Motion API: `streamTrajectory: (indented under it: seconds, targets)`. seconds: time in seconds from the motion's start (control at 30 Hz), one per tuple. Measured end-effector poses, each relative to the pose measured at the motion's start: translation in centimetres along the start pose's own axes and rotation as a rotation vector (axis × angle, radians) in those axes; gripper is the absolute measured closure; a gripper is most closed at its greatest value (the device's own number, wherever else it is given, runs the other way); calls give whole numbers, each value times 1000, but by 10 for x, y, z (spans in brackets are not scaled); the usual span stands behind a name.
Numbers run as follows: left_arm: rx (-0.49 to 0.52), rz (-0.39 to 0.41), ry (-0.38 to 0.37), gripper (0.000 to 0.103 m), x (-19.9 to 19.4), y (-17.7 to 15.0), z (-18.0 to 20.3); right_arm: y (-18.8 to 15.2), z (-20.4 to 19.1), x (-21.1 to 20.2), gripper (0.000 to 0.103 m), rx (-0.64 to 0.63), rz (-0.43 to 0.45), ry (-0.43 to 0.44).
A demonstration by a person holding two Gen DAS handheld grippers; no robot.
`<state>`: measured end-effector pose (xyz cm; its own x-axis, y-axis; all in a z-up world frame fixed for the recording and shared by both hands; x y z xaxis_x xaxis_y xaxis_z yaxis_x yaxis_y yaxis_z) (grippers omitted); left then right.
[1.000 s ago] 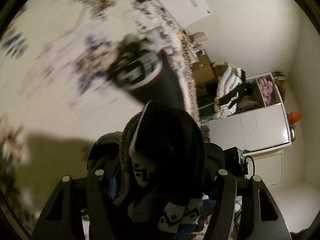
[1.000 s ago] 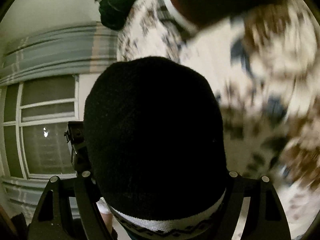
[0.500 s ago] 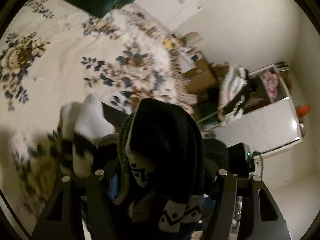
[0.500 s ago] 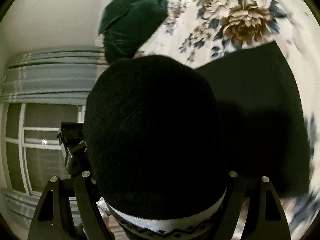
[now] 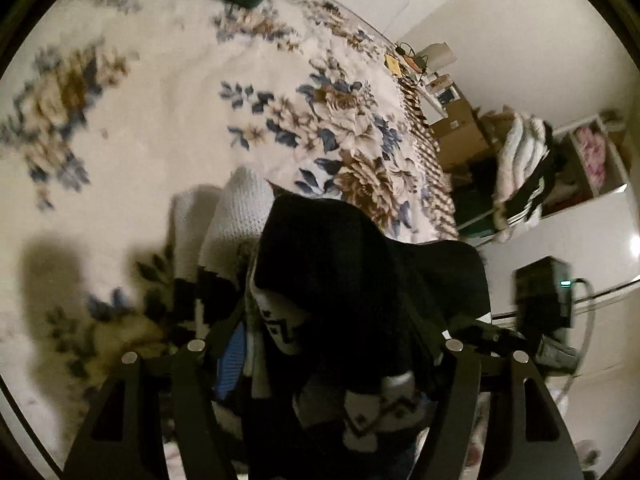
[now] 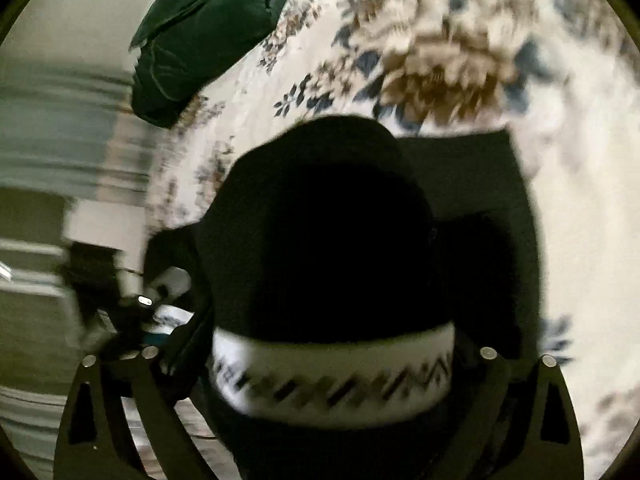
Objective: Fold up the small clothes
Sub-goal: 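Set the folded sweater down on the bed and open both grippers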
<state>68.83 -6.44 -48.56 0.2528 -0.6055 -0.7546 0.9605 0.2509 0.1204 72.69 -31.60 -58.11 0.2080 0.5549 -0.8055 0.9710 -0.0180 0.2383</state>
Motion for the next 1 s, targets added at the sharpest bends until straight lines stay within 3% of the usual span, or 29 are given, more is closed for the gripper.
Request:
streamTrajectory:
  seconds: [0.07, 0.23, 0.33, 0.43, 0.67, 0.77, 1.0]
  targets:
    - [50, 33, 61, 36, -8, -7, 10, -8, -9, -16, 3, -49, 14, -90]
    - [150, 114, 175, 13, -25, -24, 24, -28, -23, -48, 3, -100, 83, -252]
    - [202, 149, 205, 7, -34, -39, 33, -39, -42, -76, 2, -163, 142, -365]
    - [237, 186, 260, 7, -43, -53, 39, -55, -56, -99, 0, -207, 191, -506]
    - [249, 270, 362, 7, -88, -98, 48, -114, -88, -150, 0, -208, 264, -728]
    - [269, 306, 407, 7, -114, -121, 56, -144, -113, -174, 0, -206, 298, -787]
    - [328, 373, 421, 7, -195, -185, 90, -218, -187, -239, 0, -184, 339, -803]
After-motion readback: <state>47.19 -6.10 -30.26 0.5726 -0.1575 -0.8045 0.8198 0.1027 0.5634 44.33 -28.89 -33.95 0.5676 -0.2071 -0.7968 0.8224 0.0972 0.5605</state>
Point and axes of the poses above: each gripper's, at about its wrist camera, not at the fingertips, and x roughly the way its jaws point, z to its right, y to its top, the point moved 4 cm from there along x, roughly the way its jaws point, and after that the axes turned 13 degrees about -x, right-handed, at the moved point
